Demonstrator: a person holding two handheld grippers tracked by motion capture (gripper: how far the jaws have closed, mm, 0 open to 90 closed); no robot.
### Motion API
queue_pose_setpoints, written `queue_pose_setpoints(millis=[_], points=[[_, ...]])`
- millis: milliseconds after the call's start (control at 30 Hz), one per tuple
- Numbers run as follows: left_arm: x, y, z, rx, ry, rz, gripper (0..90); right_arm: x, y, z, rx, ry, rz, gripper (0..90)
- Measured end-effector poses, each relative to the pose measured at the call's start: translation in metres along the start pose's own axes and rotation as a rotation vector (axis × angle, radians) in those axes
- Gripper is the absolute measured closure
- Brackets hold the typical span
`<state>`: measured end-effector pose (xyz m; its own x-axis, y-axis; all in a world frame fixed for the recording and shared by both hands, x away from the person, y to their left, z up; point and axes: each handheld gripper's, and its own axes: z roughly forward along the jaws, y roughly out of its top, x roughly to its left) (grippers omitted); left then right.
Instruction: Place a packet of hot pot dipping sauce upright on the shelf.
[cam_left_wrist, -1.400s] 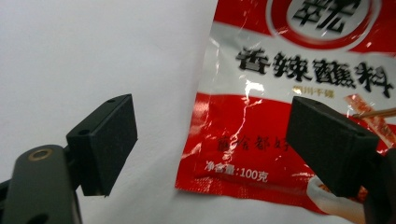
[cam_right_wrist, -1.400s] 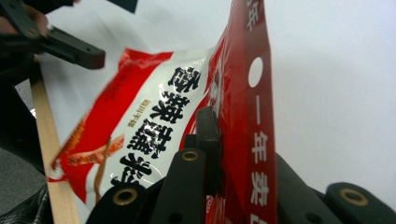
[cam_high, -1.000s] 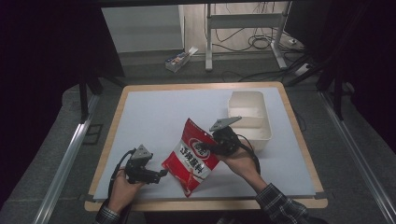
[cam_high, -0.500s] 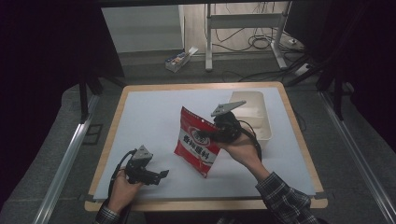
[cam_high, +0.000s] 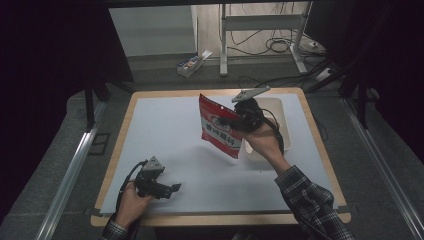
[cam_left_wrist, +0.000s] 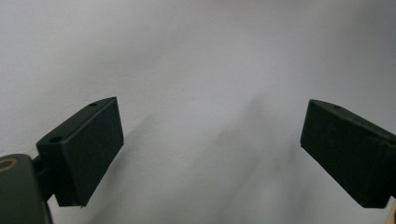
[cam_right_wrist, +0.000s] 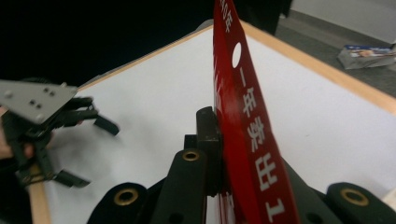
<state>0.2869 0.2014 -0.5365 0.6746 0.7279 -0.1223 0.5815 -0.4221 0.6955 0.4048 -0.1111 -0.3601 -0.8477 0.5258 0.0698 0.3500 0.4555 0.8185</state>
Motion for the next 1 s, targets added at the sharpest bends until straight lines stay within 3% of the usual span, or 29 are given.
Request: queue_pose_setpoints(millis=[500,1000], points=[[0.003,-0.001,-0.002,-0.026,0.004,-0.01,1.9,-0.024,0.028,0.003,-0.02,-0.041,0.002,87.8],[0.004,-0.001,-0.002,-0.036,0.01,-0.007,0.6,-0.061,0.054,0.001,-0.061,-0.101,0.024,87.8]])
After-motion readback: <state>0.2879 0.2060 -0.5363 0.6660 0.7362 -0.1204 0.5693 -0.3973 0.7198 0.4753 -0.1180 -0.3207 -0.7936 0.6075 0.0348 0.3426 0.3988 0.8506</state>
